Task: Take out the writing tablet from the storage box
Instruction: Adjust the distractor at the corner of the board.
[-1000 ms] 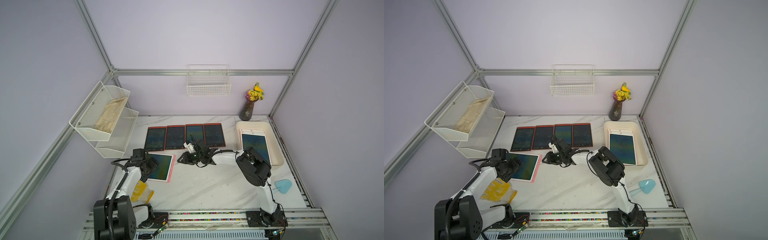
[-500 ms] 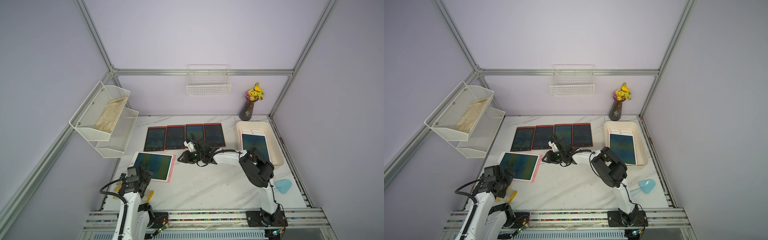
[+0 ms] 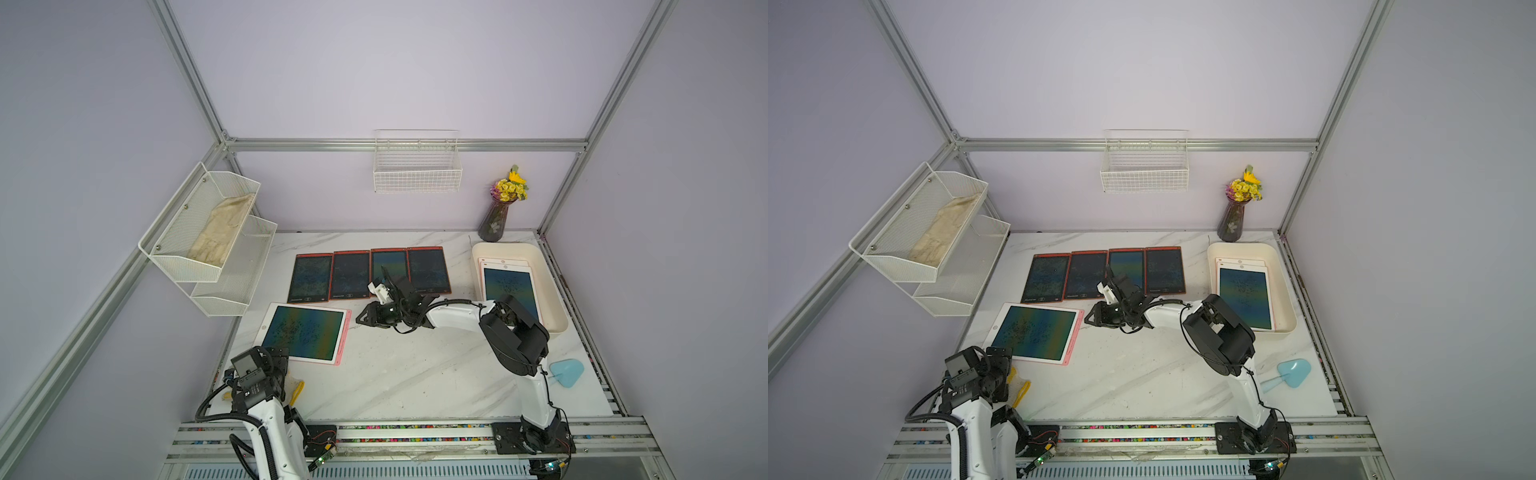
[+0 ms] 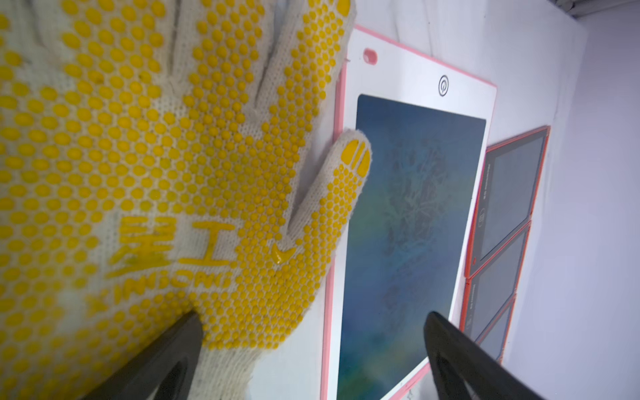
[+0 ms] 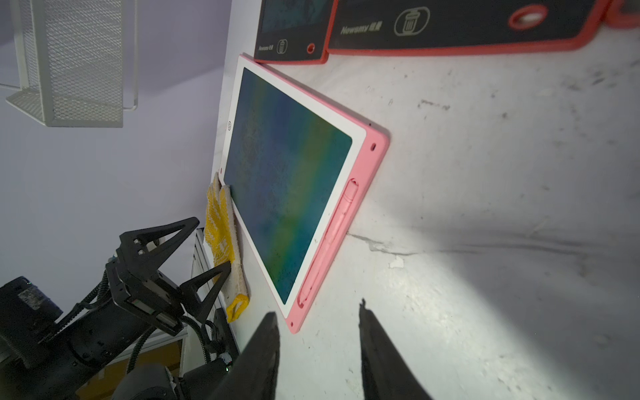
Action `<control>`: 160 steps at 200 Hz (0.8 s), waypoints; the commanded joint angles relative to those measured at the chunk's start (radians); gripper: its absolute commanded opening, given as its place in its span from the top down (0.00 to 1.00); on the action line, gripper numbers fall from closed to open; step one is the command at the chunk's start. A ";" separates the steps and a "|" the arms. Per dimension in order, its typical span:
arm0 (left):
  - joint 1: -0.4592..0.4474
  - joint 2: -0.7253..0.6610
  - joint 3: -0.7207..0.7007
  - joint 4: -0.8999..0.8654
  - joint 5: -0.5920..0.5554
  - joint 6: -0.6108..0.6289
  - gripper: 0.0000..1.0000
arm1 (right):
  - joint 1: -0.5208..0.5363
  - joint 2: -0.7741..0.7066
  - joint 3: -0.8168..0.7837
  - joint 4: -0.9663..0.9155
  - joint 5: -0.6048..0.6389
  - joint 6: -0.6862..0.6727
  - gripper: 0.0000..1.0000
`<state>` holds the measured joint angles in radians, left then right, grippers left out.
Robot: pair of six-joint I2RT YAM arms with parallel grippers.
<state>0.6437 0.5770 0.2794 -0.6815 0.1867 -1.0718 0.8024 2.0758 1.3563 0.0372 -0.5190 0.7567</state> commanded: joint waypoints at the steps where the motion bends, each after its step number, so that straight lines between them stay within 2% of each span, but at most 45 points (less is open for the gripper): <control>1: 0.087 -0.001 -0.087 -0.180 -0.052 0.072 0.00 | 0.003 -0.023 0.038 -0.002 -0.007 -0.010 0.59; 22: 0.141 -0.049 -0.066 -0.248 -0.065 0.091 0.00 | 0.001 -0.016 0.038 0.009 -0.017 -0.007 0.59; 41: 0.153 -0.069 -0.067 -0.252 -0.059 0.098 0.00 | 0.003 -0.011 0.038 0.016 -0.018 -0.002 0.59; 92: 0.154 0.057 -0.035 -0.151 0.027 0.134 0.00 | 0.003 0.024 0.062 0.015 -0.036 -0.019 0.59; 123: 0.153 0.063 -0.041 -0.080 0.132 0.142 0.00 | -0.004 0.042 0.079 0.003 -0.035 -0.033 0.59; 160: 0.153 0.060 -0.016 -0.088 0.140 0.141 0.00 | -0.035 0.047 0.087 -0.002 -0.048 -0.051 0.59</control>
<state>0.7967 0.6041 0.2993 -0.7116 0.2661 -0.9459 0.7921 2.1078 1.4178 0.0364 -0.5510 0.7315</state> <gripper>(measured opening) 0.997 0.411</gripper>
